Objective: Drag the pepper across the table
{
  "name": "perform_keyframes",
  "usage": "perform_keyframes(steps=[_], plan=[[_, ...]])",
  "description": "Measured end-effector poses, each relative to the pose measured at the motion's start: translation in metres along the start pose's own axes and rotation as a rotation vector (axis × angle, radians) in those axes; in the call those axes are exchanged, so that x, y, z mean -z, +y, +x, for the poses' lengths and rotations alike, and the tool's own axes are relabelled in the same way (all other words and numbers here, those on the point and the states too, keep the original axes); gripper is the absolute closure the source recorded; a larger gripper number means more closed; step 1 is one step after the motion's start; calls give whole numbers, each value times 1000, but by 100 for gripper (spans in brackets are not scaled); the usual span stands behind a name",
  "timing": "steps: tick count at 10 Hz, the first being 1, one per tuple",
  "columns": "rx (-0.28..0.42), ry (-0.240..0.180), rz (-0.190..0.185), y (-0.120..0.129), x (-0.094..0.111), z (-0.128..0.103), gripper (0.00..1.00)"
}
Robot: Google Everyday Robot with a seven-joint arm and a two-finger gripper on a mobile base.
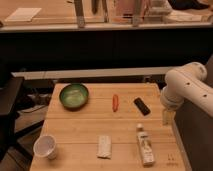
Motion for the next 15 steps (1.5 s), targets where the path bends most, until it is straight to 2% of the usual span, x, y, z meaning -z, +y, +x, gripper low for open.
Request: perform_keyframes(steps=[7,8,10,12,15], plan=[[4,4,1,-1,0,0,20],[18,11,5,-4,-1,-4,20],[100,26,16,-20,-4,-38,20],[141,38,22,-29,-6,-55,20],[190,50,29,-37,-10,-58,20]])
